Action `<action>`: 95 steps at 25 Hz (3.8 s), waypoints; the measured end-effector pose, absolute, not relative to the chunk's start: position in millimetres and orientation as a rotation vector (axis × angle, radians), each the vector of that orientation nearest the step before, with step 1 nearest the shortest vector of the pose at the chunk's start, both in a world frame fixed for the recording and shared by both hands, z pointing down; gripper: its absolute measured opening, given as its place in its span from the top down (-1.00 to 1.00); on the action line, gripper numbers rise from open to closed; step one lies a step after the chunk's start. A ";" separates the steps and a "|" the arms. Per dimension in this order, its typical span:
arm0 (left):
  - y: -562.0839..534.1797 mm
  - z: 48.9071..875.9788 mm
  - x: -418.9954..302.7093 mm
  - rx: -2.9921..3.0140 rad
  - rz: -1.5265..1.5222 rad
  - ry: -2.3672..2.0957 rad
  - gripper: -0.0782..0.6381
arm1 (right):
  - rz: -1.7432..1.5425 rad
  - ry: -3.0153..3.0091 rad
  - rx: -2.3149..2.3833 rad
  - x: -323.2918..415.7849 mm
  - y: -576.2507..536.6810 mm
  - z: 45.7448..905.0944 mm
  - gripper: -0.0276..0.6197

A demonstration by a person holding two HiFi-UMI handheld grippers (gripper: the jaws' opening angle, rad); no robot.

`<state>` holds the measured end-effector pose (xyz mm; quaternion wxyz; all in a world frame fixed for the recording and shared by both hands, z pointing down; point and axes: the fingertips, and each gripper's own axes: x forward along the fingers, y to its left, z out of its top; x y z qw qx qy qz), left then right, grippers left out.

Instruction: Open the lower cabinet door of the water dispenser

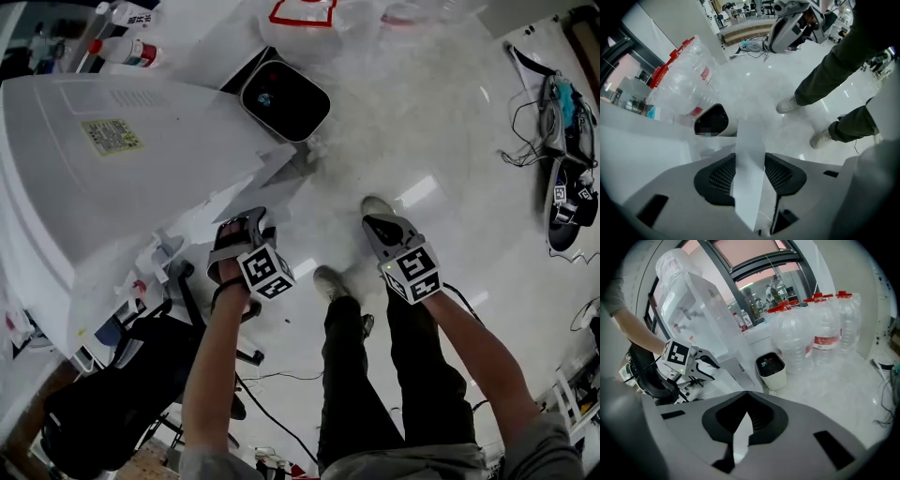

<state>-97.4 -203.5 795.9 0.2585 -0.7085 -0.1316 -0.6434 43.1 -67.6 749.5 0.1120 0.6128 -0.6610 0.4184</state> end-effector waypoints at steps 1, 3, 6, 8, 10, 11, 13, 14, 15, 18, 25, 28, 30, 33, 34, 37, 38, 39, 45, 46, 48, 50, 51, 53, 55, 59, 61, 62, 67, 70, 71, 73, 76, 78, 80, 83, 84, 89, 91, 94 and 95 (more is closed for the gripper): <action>-200.7 795.4 -99.5 -1.918 -1.733 -0.366 0.22 | 1.233 -1.931 1.818 37.8 -64.2 748.6 0.88; -195.8 796.6 -105.2 -1.897 -1.706 -0.389 0.23 | 1.235 -1.914 1.855 26.7 -58.0 747.3 0.88; -184.8 798.2 -115.3 -1.860 -1.648 -0.446 0.23 | 1.234 -1.891 1.901 9.7 -49.7 746.9 0.88; -179.4 799.7 -125.3 -1.826 -1.609 -0.465 0.23 | 1.239 -1.871 1.940 -1.2 -44.8 746.4 0.88; -172.0 799.9 -134.6 -1.800 -1.576 -0.492 0.23 | 1.241 -1.848 1.982 -12.4 -39.9 744.3 0.88; -167.8 799.7 -139.1 -1.785 -1.561 -0.511 0.23 | 1.241 -1.839 2.000 -18.7 -37.3 743.2 0.88; -159.1 799.1 -148.7 -1.751 -1.529 -0.552 0.23 | 1.241 -1.830 2.017 -33.2 -32.4 741.8 0.88; -154.5 798.8 -154.5 -1.731 -1.512 -0.573 0.23 | 1.242 -1.828 2.018 -41.3 -29.7 741.4 0.88; -149.9 798.5 -161.0 -1.709 -1.494 -0.594 0.23 | 1.244 -1.827 2.018 -49.4 -26.9 740.6 0.88; -138.1 798.5 -180.8 -1.641 -1.442 -0.647 0.23 | 1.257 -1.829 2.030 -69.7 -19.6 736.0 0.88; -121.7 800.1 -222.7 -1.495 -1.333 -0.755 0.23 | 1.332 -1.836 2.063 -108.5 -5.7 729.5 0.88; -119.1 799.7 -235.7 -1.446 -1.305 -0.787 0.23 | 1.351 -1.852 2.057 -125.4 -5.3 730.1 0.88; -116.1 799.6 -244.6 -1.411 -1.286 -0.809 0.23 | 1.363 -1.865 2.047 -135.7 -5.8 731.4 0.88; -111.4 799.7 -260.0 -1.364 -1.257 -0.843 0.23 | 1.381 -1.889 2.028 -150.8 -9.3 733.7 0.88; -108.7 799.6 -266.0 -1.364 -1.250 -0.855 0.23 | 1.386 -1.900 2.018 -156.6 -11.1 734.1 0.88; -107.3 800.0 -284.8 -1.315 -1.211 -0.883 0.23 | 1.396 -1.933 1.990 -172.4 -17.1 734.4 0.88; -108.3 800.4 -290.9 -1.286 -1.194 -0.892 0.23 | 1.399 -1.942 1.983 -176.8 -18.6 734.2 0.88; -108.6 801.1 -297.1 -1.264 -1.179 -0.901 0.23 | 1.403 -1.949 1.977 -180.9 -19.6 733.8 0.88; -111.6 801.4 -329.3 -1.156 -1.103 -0.949 0.24 | 1.416 -1.978 1.942 -197.7 -19.5 732.6 0.88; -112.0 800.8 -334.0 -1.141 -1.093 -0.959 0.24 | 1.417 -1.980 1.937 -199.3 -18.6 733.2 0.88; -114.3 801.4 -345.1 -1.094 -1.077 -0.975 0.24 | 1.424 -1.979 1.932 -201.9 -16.6 734.9 0.88; -117.5 802.4 -356.4 -1.046 -1.068 -0.987 0.24 | 1.432 -1.978 1.931 -204.1 -15.4 735.6 0.88; -119.3 802.9 -361.7 -1.025 -1.065 -0.992 0.24 | 1.433 -1.980 1.931 -205.1 -15.3 735.6 0.88; -122.3 803.8 -371.2 -0.989 -1.065 -0.995 0.24 | 1.435 -1.984 1.931 -206.7 -15.1 735.2 0.88; -124.4 804.6 -378.4 -0.960 -1.067 -0.997 0.24 | 1.437 -1.988 1.927 -208.5 -15.2 734.7 0.88; -125.4 806.2 -381.9 -0.965 -1.090 -1.004 0.24 | 1.429 -1.996 1.919 -210.5 -17.1 730.9 0.88; -124.4 805.2 -381.6 -1.014 -1.129 -0.997 0.23 | 1.422 -2.004 1.914 -211.8 -18.9 726.8 0.88; -124.4 804.6 -382.0 -1.033 -1.145 -0.989 0.22 | 1.418 -2.012 1.909 -212.2 -20.1 724.5 0.88; -125.3 783.2 -380.0 -1.071 -1.179 -0.932 0.22 | 1.408 -2.024 1.895 -209.3 -23.9 708.1 0.88; -120.7 749.7 -361.5 -1.240 -1.238 -0.845 0.22 | 1.401 -2.034 1.887 -209.3 -27.5 691.3 0.88; -117.8 739.0 -354.7 -1.312 -1.265 -0.815 0.22 | 1.396 -2.039 1.883 -209.4 -28.9 684.8 0.88; -111.2 719.5 -344.8 -1.450 -1.333 -0.764 0.22 | 1.389 -2.047 1.876 -210.5 -31.6 670.0 0.88; -101.9 688.3 -328.0 -1.644 -1.394 -0.663 0.32 | 1.383 -2.061 1.875 -212.7 -36.3 644.2 0.88; -96.4 665.8 -311.1 -1.780 -1.403 -0.571 0.48 | 1.365 -2.076 1.873 -211.2 -39.8 627.0 0.88; -90.0 642.7 -289.9 -1.928 -1.393 -0.474 0.61 | 1.331 -2.093 1.871 -205.2 -43.4 610.5 0.88; -83.0 608.2 -270.1 -2.117 -1.373 -0.311 0.73 | 1.304 -2.109 1.878 -199.5 -43.9 582.2 0.88; -80.9 594.9 -267.4 -2.176 -1.371 -0.257 0.74 | 1.303 -2.113 1.880 -199.7 -42.5 571.1 0.88; -80.1 515.0 -253.3 -2.516 -1.357 0.051 0.76 | 1.265 -2.141 1.903 -194.8 -38.4 505.7 0.88; -88.9 485.6 -239.3 -2.626 -1.295 0.174 0.76 | 1.212 -2.157 1.918 -184.5 -43.3 480.8 0.88; -95.4 436.0 -224.1 -2.773 -1.210 0.326 0.76 | 1.148 -2.177 1.939 -176.6 -43.8 441.3 0.88; -94.7 421.3 -221.9 -2.823 -1.185 0.361 0.76 | 1.132 -2.180 1.950 -176.0 -41.7 427.4 0.88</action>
